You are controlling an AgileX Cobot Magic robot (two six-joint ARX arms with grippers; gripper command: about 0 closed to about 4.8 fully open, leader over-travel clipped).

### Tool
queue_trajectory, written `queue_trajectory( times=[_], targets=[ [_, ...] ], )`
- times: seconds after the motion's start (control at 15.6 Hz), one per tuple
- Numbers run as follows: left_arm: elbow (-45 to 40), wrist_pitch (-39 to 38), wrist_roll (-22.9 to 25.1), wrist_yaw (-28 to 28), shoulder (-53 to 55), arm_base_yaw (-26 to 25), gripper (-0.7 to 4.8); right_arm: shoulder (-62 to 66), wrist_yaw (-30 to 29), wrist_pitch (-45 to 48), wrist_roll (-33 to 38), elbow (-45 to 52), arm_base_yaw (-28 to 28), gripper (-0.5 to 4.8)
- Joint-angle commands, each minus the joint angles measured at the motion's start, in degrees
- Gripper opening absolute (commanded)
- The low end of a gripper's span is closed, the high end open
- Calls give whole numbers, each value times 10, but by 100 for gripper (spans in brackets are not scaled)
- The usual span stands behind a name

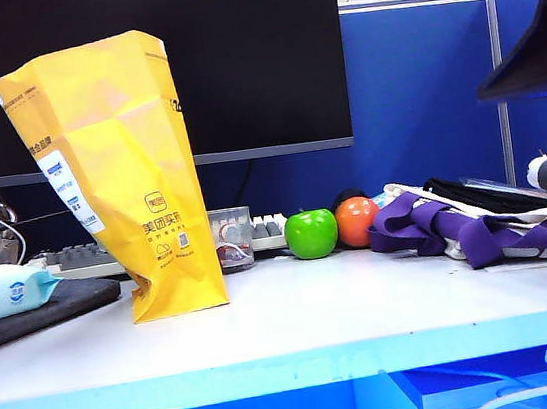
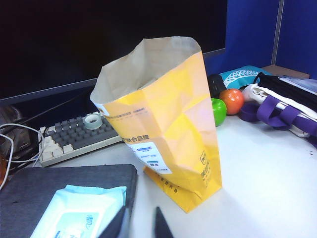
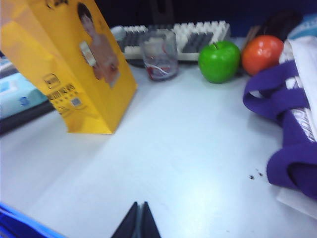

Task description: Pick up the Rubik's Cube and throw it into the yellow paper bag.

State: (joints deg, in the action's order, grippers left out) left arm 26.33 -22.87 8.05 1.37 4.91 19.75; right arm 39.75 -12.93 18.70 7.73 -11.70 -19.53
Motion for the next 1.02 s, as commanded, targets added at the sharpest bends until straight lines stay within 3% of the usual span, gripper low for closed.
queue_trajectory(
  times=[0.06,0.77,1.02],
  targets=[
    [1,32,-1,2,-1,0,80,3,19,14,2,-2,0,0],
    [1,-8,-14,-16,0,0,80,2,19,1,2,-1,0,0],
    [-20,-7,-14,-14,-14,-1,80,-73,14,0,2,55,0,0]
  ],
)
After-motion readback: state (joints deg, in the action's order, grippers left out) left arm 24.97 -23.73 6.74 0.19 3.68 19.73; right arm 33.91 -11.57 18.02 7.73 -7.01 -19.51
